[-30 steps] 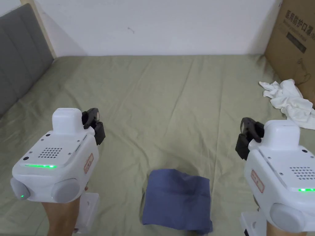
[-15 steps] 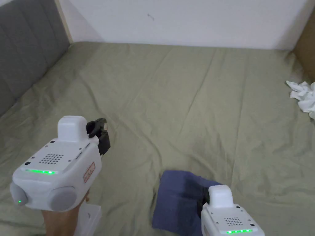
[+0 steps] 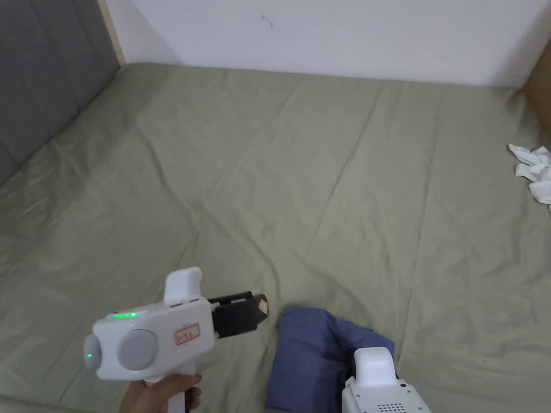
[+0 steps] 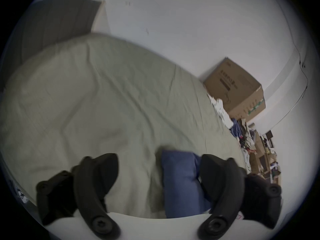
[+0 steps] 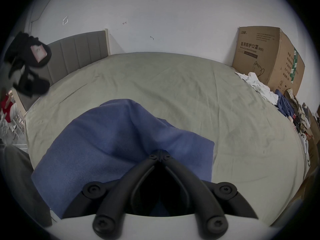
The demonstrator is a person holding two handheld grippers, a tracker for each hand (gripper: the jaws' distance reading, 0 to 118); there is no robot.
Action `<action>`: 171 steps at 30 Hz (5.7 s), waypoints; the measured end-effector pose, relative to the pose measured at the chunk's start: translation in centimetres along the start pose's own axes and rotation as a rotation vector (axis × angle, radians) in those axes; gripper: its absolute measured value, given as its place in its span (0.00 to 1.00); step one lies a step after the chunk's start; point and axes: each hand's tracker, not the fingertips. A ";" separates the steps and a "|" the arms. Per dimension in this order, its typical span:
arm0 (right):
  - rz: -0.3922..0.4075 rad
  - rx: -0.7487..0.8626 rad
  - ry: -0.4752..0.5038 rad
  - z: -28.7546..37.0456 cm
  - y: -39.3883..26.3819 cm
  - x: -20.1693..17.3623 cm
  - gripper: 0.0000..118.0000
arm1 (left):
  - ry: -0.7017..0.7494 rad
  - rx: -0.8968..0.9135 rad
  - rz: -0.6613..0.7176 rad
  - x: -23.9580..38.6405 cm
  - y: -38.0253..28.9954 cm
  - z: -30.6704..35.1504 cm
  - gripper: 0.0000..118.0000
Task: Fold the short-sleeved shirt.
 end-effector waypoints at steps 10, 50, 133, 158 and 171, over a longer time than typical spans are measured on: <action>0.001 -0.018 0.050 0.2 0.4 1.0 0.02 | -0.088 -0.313 -0.027 1.1 -2.1 -7.2 0.91; 0.117 0.258 0.090 4.2 14.0 -2.4 0.03 | 0.489 -0.193 0.025 -27.4 17.1 12.1 0.24; -0.058 0.646 -0.218 23.3 19.1 12.9 0.03 | 0.242 0.870 -0.541 16.6 4.6 12.5 0.03; -0.056 0.652 -0.216 23.6 19.3 12.6 0.03 | 0.244 0.867 -0.539 16.3 4.6 12.7 0.03; -0.051 0.647 -0.214 23.5 19.2 12.6 0.03 | 0.252 0.865 -0.545 16.1 4.3 12.7 0.03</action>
